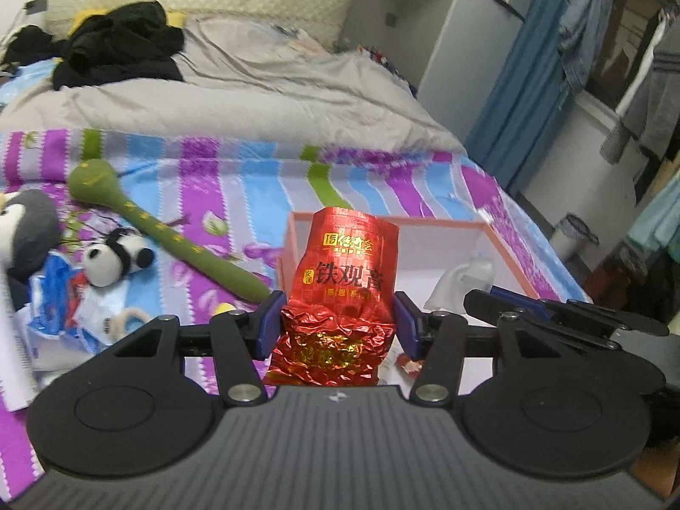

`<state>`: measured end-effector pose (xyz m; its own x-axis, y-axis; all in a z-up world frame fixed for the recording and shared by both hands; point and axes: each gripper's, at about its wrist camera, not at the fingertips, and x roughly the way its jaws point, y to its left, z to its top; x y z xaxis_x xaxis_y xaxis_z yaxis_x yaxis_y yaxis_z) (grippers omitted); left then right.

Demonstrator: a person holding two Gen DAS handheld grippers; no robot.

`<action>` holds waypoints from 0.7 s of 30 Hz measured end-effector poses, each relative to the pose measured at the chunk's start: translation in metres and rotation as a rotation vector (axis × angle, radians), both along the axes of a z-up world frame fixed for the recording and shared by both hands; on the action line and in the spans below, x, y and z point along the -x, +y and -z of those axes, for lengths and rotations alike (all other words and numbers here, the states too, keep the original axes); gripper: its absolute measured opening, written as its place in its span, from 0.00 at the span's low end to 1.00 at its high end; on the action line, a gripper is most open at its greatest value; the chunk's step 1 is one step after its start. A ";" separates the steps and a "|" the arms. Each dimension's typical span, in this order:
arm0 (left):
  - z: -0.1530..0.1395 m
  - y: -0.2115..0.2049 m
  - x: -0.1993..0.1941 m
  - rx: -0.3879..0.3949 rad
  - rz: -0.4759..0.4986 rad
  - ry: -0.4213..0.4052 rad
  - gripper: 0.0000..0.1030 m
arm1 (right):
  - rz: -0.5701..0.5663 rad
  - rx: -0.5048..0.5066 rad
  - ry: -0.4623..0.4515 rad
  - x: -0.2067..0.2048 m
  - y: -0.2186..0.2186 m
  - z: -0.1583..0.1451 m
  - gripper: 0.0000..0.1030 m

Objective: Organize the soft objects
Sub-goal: 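Carry both items over the pink box and open both tools to drop them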

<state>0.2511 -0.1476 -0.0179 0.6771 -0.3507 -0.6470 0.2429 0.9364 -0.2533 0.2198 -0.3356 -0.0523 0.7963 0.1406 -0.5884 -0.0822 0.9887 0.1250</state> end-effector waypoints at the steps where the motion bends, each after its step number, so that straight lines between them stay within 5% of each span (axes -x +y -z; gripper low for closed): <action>1: 0.004 -0.007 -0.004 -0.005 0.011 0.009 0.58 | 0.008 0.000 0.016 -0.003 -0.004 0.004 0.14; 21: 0.082 -0.097 -0.069 -0.113 0.172 0.189 0.58 | 0.101 -0.013 0.254 -0.034 -0.061 0.083 0.17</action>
<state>0.3204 -0.2445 -0.1000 0.4777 -0.3687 -0.7974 0.3589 0.9104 -0.2059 0.2539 -0.3967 -0.1354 0.6338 0.0765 -0.7697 0.0523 0.9886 0.1413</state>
